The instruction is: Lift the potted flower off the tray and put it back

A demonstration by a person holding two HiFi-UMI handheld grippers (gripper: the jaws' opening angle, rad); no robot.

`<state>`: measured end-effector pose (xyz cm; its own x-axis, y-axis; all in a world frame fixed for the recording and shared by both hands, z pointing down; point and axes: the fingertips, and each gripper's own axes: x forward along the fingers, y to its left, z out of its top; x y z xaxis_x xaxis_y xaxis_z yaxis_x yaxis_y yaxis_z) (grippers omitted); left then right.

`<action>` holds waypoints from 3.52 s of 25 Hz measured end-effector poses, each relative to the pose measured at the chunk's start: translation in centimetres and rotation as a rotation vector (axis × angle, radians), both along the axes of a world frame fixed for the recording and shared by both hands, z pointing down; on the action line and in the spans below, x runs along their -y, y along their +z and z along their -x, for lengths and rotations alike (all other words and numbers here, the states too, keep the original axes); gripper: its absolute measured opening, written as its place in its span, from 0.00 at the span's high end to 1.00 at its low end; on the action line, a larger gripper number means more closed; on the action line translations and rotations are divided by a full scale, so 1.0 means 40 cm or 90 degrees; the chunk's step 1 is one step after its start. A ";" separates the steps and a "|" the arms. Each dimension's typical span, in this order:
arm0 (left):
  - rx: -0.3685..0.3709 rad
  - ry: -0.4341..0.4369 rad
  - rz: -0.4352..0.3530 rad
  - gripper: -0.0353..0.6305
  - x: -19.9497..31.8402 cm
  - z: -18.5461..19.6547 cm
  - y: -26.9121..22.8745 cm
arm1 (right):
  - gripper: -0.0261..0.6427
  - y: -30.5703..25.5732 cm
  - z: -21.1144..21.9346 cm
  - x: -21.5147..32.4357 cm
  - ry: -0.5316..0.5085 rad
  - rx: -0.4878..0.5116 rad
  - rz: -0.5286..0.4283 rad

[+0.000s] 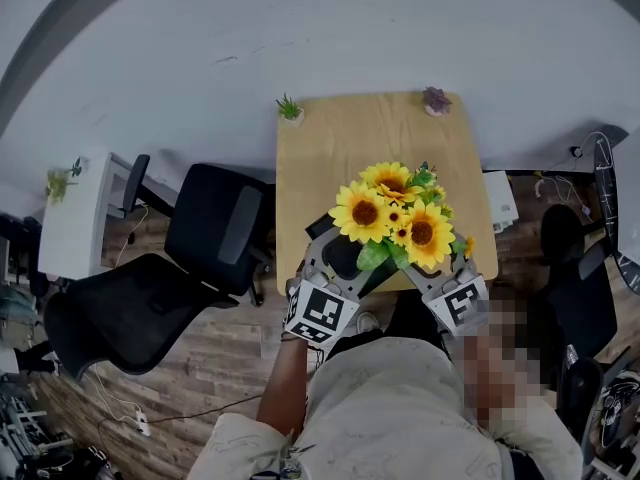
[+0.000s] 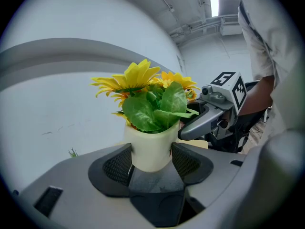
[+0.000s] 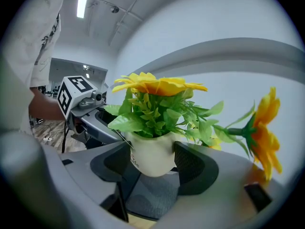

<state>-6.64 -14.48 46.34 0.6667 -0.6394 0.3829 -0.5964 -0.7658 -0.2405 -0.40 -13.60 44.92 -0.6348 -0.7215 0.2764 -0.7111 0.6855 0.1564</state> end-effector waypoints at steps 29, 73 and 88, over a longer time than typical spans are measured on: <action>-0.072 -0.002 -0.199 0.55 -0.027 -0.029 -0.345 | 0.50 -0.343 -0.018 -0.033 -0.008 0.028 -0.219; -0.083 0.009 -0.220 0.55 -0.038 -0.021 -0.368 | 0.50 -0.362 -0.010 -0.044 -0.007 0.049 -0.237; -0.085 0.003 -0.194 0.55 -0.036 -0.027 -0.344 | 0.50 -0.341 -0.015 -0.042 -0.006 0.038 -0.218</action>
<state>-5.54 -13.03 32.57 0.7017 -0.7075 0.0839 -0.6343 -0.6740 -0.3786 0.21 -11.92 31.27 -0.6501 -0.7597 -0.0180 -0.7194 0.6076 0.3366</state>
